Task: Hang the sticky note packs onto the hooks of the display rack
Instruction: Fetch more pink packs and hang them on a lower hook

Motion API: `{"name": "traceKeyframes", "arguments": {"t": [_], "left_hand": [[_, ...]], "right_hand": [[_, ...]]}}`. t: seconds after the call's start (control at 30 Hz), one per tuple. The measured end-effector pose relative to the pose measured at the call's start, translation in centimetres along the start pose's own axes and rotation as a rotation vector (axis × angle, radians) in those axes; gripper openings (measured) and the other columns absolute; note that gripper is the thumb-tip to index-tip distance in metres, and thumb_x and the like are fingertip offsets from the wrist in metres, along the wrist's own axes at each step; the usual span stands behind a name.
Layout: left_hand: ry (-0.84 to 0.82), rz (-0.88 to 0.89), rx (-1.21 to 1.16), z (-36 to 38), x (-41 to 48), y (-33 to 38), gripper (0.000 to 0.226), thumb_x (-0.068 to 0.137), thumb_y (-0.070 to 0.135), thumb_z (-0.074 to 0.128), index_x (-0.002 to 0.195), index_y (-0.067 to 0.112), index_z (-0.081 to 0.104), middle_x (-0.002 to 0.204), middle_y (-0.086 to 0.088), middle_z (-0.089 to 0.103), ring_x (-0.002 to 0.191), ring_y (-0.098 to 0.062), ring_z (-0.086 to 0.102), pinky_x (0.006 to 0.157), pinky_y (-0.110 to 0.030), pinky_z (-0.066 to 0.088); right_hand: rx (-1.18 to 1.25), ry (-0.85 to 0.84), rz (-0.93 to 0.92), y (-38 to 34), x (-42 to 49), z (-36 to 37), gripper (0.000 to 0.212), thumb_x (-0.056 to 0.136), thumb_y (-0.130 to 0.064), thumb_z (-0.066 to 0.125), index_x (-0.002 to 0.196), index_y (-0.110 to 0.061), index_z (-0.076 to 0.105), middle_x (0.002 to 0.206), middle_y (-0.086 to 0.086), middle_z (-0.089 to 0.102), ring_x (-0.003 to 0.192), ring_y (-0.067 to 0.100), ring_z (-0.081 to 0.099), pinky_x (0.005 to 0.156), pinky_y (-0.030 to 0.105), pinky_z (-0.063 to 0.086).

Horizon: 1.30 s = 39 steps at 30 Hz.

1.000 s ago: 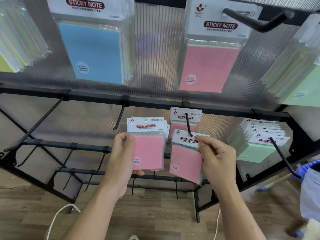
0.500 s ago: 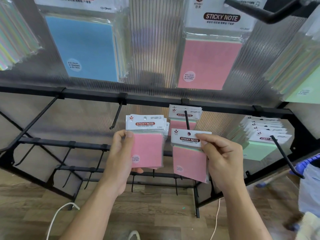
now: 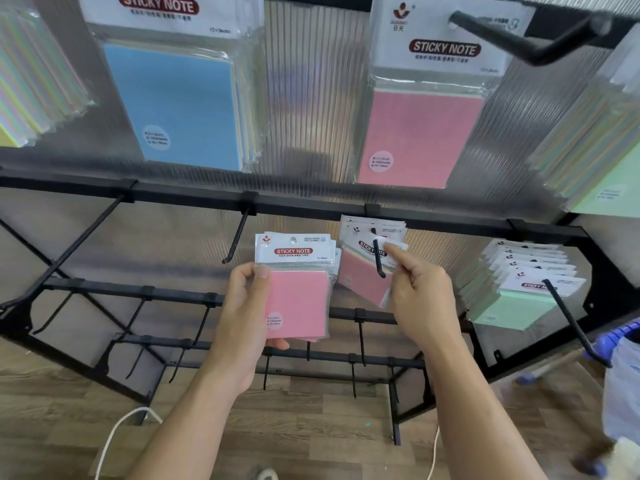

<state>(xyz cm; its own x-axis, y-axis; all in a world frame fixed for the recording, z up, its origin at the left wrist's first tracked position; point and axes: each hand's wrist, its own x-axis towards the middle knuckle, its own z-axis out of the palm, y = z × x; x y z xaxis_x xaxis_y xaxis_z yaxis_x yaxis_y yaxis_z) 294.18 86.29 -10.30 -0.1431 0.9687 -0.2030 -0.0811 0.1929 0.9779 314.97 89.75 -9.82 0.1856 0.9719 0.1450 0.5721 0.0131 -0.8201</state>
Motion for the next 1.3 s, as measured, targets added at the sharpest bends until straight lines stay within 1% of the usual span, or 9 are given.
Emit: {"name": "traceKeyframes", "arguments": {"t": [0.17, 0.3, 0.43, 0.53, 0.63, 0.73, 0.83, 1.13, 1.3], "left_hand": [[-0.034, 0.007, -0.009, 0.2, -0.3, 0.5, 0.035, 0.092, 0.051, 0.039, 0.114, 0.026, 0.048, 0.099, 0.002, 0.068, 0.067, -0.006, 0.067, 0.042, -0.023, 0.046], [-0.079, 0.013, -0.024, 0.6, -0.3, 1.1, 0.042, 0.085, 0.055, 0.040, 0.114, 0.027, 0.048, 0.096, 0.007, 0.070, 0.070, -0.009, 0.068, 0.042, -0.023, 0.045], [-0.122, 0.044, -0.040, 0.9, -0.3, 1.7, 0.040, 0.084, 0.055, 0.041, 0.112, 0.027, 0.049, 0.092, 0.008, 0.071, 0.072, -0.011, 0.068, 0.042, -0.024, 0.045], [-0.153, 0.064, -0.056, 1.3, -0.5, 2.1, 0.037, 0.085, 0.052, 0.044, 0.112, 0.027, 0.048, 0.092, 0.008, 0.072, 0.073, -0.013, 0.069, 0.041, -0.025, 0.045], [-0.192, 0.079, -0.062, 1.7, -0.8, 2.3, 0.035, 0.088, 0.048, 0.045, 0.115, 0.026, 0.046, 0.095, 0.007, 0.073, 0.076, -0.016, 0.071, 0.041, -0.024, 0.047], [-0.216, 0.092, -0.063, 1.8, -1.1, 2.0, 0.035, 0.088, 0.047, 0.046, 0.116, 0.025, 0.045, 0.095, 0.006, 0.073, 0.077, -0.016, 0.071, 0.042, -0.024, 0.048], [-0.206, 0.084, -0.059, 1.8, -1.2, 1.8, 0.036, 0.088, 0.048, 0.046, 0.115, 0.026, 0.045, 0.097, 0.005, 0.073, 0.075, -0.016, 0.071, 0.043, -0.025, 0.048], [0.022, 0.039, -0.097, 0.3, -0.8, 0.1, 0.010, 0.101, 0.031, 0.046, 0.109, 0.026, 0.049, 0.099, -0.001, 0.069, 0.067, -0.013, 0.060, 0.039, -0.024, 0.041], [0.055, 0.038, -0.097, 0.1, -0.7, 0.1, 0.016, 0.101, 0.031, 0.046, 0.115, 0.023, 0.049, 0.096, 0.005, 0.068, 0.069, -0.011, 0.060, 0.037, -0.022, 0.041]], "right_hand": [[0.011, -0.080, 0.065, -0.5, 1.4, 0.0, 0.044, 0.100, -0.009, 0.038, 0.137, -0.028, 0.049, 0.117, 0.008, 0.063, 0.076, 0.010, 0.051, 0.040, 0.008, 0.036], [-0.063, 0.055, -0.006, -1.3, 1.1, -0.3, 0.040, 0.096, -0.004, 0.045, 0.130, -0.019, 0.057, 0.120, 0.000, 0.055, 0.104, 0.013, 0.054, 0.065, 0.001, 0.039], [0.102, 0.320, -0.114, -3.3, -0.4, -0.7, 0.022, 0.089, -0.005, 0.057, 0.092, -0.024, 0.069, 0.091, -0.004, 0.063, 0.076, 0.002, 0.056, 0.063, 0.002, 0.039], [0.229, 0.175, -0.191, -4.8, -1.1, -0.6, 0.012, 0.088, -0.017, 0.065, 0.078, -0.019, 0.071, 0.063, -0.008, 0.063, 0.056, 0.002, 0.052, 0.054, 0.011, 0.040], [0.246, 0.045, -0.159, -5.4, -1.5, -0.3, 0.025, 0.083, -0.038, 0.068, 0.076, -0.014, 0.072, 0.061, 0.000, 0.065, 0.052, 0.003, 0.049, 0.046, 0.016, 0.040], [0.277, 0.082, -0.129, -4.9, -1.8, -0.4, 0.025, 0.085, -0.029, 0.069, 0.067, -0.011, 0.067, 0.057, 0.001, 0.063, 0.048, 0.006, 0.047, 0.044, 0.023, 0.040], [0.343, 0.071, -0.101, -4.4, -2.2, -0.7, 0.022, 0.088, -0.021, 0.066, 0.069, -0.010, 0.066, 0.064, 0.003, 0.068, 0.053, 0.015, 0.057, 0.047, 0.036, 0.047], [0.406, 0.156, 0.001, -2.0, -3.8, -0.7, 0.019, 0.090, -0.015, 0.064, 0.071, -0.014, 0.063, 0.055, -0.006, 0.066, 0.049, 0.005, 0.055, 0.046, 0.023, 0.040], [0.485, 0.204, 0.039, -1.0, -4.1, -0.8, 0.025, 0.090, -0.009, 0.064, 0.094, -0.032, 0.055, 0.058, 0.018, 0.064, 0.053, 0.022, 0.059, 0.053, 0.033, 0.047]]}}
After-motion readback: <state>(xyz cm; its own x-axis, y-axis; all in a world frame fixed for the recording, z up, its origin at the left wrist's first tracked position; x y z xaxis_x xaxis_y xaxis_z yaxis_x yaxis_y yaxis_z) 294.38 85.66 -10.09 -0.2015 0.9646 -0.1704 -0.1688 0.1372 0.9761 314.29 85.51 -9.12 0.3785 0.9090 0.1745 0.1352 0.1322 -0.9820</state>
